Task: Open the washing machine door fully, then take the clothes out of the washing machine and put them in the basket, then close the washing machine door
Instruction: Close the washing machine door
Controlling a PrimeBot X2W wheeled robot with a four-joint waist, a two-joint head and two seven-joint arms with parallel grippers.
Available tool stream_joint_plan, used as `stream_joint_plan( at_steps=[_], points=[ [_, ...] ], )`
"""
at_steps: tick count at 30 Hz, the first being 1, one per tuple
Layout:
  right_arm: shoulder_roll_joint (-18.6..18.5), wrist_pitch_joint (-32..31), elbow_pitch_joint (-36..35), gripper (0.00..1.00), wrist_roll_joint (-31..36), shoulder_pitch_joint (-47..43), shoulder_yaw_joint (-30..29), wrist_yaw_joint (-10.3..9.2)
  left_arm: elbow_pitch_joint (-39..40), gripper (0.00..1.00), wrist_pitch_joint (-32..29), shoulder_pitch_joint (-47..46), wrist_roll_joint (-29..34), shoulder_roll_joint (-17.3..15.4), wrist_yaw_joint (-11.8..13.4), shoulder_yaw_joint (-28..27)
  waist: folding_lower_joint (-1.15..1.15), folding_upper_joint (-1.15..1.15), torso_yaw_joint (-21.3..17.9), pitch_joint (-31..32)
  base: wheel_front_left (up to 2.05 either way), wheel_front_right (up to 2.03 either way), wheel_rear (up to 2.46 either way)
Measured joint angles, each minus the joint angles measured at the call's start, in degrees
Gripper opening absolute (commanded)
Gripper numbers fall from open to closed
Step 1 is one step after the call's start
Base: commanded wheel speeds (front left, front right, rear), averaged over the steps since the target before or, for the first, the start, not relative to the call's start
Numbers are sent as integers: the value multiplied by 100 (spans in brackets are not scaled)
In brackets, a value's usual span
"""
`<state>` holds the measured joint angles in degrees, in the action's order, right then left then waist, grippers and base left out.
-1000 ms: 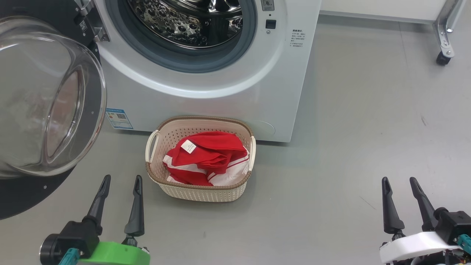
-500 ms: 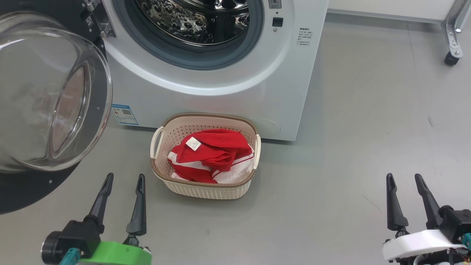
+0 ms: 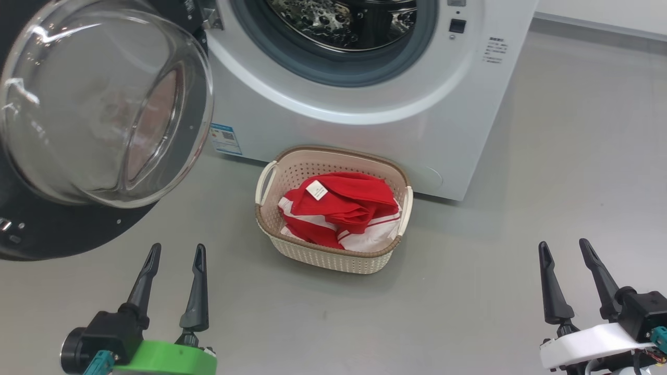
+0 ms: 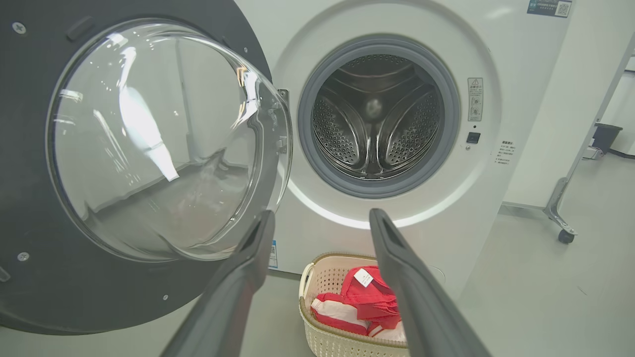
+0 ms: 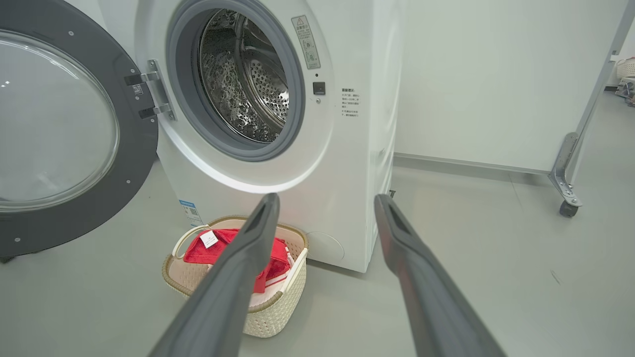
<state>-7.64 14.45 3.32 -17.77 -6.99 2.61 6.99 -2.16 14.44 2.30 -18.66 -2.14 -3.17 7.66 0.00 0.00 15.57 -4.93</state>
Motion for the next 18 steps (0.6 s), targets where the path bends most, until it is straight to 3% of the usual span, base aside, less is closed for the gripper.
stream_joint_plan(
  at_steps=[12,18],
  points=[
    [-105,0,-53,100,38,6,238,0,40,100,0,1,-107,-1,98,51,0,0,986,-77,0,0,0],
    [-169,0,-41,100,59,172,709,0,169,100,0,22,-137,0,240,-216,0,0,1411,-90,0,0,0]
  ],
)
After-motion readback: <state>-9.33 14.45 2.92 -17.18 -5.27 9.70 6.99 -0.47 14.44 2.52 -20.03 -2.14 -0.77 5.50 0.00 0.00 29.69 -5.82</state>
